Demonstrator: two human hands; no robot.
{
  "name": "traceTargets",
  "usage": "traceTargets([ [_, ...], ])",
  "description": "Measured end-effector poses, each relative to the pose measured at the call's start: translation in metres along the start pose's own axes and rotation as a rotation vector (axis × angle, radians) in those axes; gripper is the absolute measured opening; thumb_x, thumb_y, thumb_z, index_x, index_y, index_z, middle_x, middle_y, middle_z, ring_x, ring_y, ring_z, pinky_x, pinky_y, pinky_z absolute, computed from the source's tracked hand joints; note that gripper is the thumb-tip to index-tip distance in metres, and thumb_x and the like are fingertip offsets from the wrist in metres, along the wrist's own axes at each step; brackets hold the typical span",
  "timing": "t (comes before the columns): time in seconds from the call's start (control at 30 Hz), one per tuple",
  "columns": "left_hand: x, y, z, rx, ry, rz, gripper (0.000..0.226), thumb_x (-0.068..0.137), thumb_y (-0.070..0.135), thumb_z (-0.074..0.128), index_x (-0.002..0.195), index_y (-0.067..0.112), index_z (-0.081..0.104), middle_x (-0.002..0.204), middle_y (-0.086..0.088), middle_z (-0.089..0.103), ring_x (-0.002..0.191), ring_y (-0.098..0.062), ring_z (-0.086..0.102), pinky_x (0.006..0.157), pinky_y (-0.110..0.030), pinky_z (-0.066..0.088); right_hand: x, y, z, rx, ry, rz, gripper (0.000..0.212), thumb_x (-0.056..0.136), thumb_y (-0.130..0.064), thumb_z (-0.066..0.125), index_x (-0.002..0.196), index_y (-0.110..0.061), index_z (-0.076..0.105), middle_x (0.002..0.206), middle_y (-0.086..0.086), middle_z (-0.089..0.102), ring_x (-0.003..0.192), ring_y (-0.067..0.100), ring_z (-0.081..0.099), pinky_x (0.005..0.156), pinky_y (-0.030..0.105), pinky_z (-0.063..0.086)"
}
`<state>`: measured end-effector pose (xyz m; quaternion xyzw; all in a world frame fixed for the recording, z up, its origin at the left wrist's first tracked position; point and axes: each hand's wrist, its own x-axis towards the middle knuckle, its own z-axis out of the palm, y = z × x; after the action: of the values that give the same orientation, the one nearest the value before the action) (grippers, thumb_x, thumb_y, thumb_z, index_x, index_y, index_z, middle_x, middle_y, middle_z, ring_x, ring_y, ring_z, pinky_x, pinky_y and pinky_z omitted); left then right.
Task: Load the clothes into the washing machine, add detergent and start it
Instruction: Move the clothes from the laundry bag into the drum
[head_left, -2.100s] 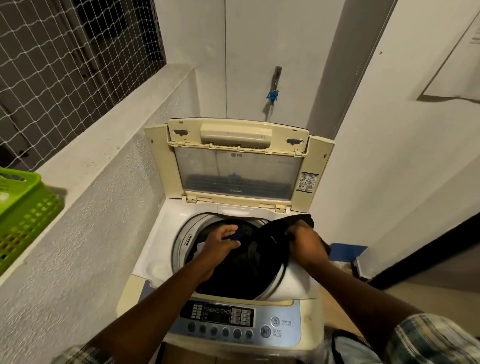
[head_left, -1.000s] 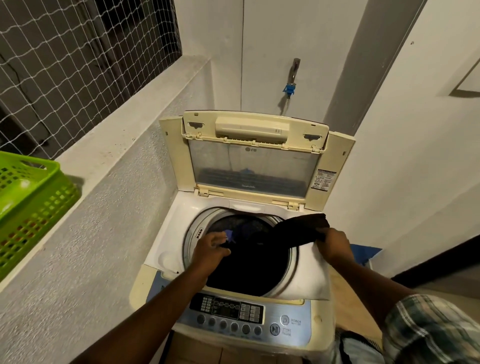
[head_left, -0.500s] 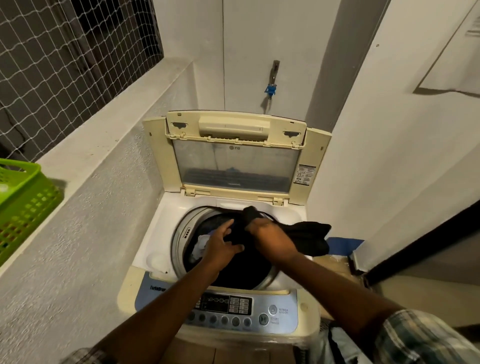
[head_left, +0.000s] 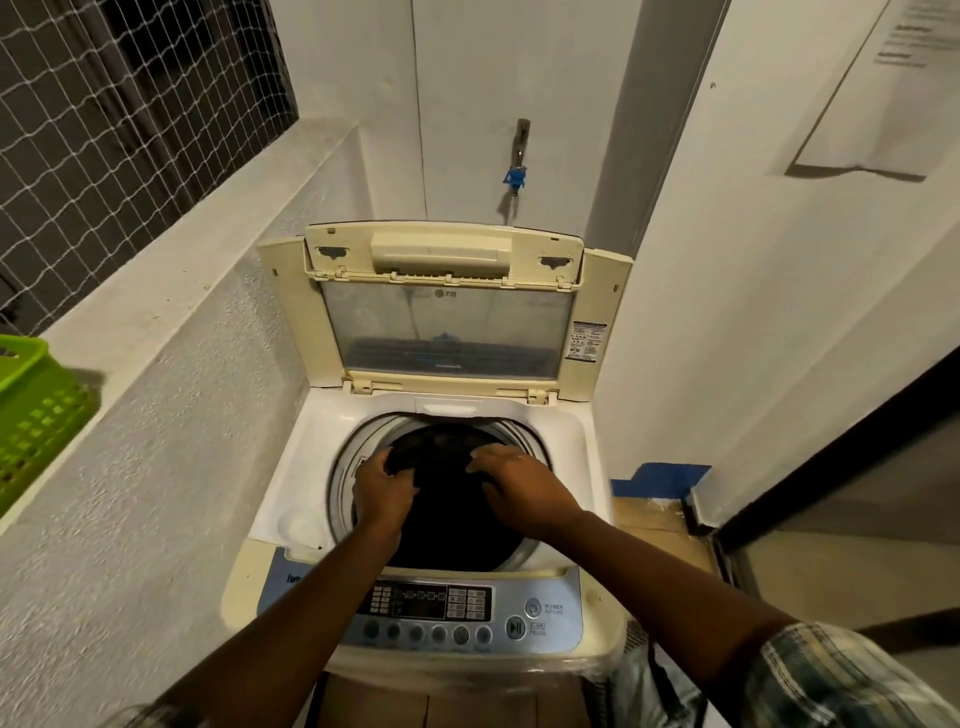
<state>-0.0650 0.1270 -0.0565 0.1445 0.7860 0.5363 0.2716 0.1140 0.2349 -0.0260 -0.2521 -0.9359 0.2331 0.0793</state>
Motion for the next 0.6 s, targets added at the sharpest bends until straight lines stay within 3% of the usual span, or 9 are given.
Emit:
traceTargets([
  [0.17,-0.011,0.009,0.006,0.067,-0.151,0.027,0.061,0.080,-0.009,0.070,0.135,0.017,0.062,0.127,-0.003,0.066,0.115,-0.022,0.064,0.097,-0.038,0.056,-0.013,0.010,0.004,0.026,-0.015,0.075,0.040,0.098,-0.014,0.064,0.138,-0.014,0.065,0.152,0.008,0.057,0.141,0.026,0.054,0.113,0.034,0.044],
  [0.27,-0.015,0.008,0.023,0.060,-0.206,0.049,0.073,0.076,-0.014,0.072,0.140,0.017,0.056,0.137,-0.003,0.061,0.122,-0.024,0.061,0.098,-0.038,0.054,-0.022,0.018,0.005,0.069,0.018,0.110,0.039,0.098,-0.015,0.066,0.137,-0.013,0.066,0.152,0.009,0.057,0.141,0.027,0.054,0.114,0.033,0.043],
  [0.4,-0.030,0.010,0.050,0.070,-0.272,0.068,0.060,0.080,-0.010,0.072,0.134,0.013,0.061,0.136,-0.006,0.063,0.120,-0.026,0.063,0.091,-0.032,0.052,-0.047,0.037,0.000,0.146,0.080,0.165,0.036,0.096,-0.014,0.069,0.131,-0.014,0.069,0.145,0.009,0.063,0.132,0.028,0.061,0.108,0.034,0.048],
  [0.5,-0.051,0.008,0.075,0.083,-0.349,0.112,0.044,0.083,-0.005,0.072,0.120,0.018,0.067,0.124,-0.004,0.070,0.111,-0.022,0.068,0.098,-0.041,0.057,-0.078,0.054,-0.004,0.233,0.144,0.237,0.032,0.097,-0.016,0.069,0.129,-0.017,0.071,0.141,0.003,0.066,0.123,0.020,0.065,0.098,0.033,0.058],
  [0.6,-0.074,0.001,0.104,0.107,-0.426,0.141,0.034,0.086,-0.001,0.071,0.108,0.026,0.069,0.108,0.003,0.073,0.105,-0.018,0.071,0.097,-0.049,0.058,-0.114,0.068,-0.007,0.322,0.216,0.319,0.029,0.099,-0.018,0.068,0.128,-0.021,0.072,0.139,-0.004,0.065,0.117,0.008,0.065,0.086,0.016,0.057],
])
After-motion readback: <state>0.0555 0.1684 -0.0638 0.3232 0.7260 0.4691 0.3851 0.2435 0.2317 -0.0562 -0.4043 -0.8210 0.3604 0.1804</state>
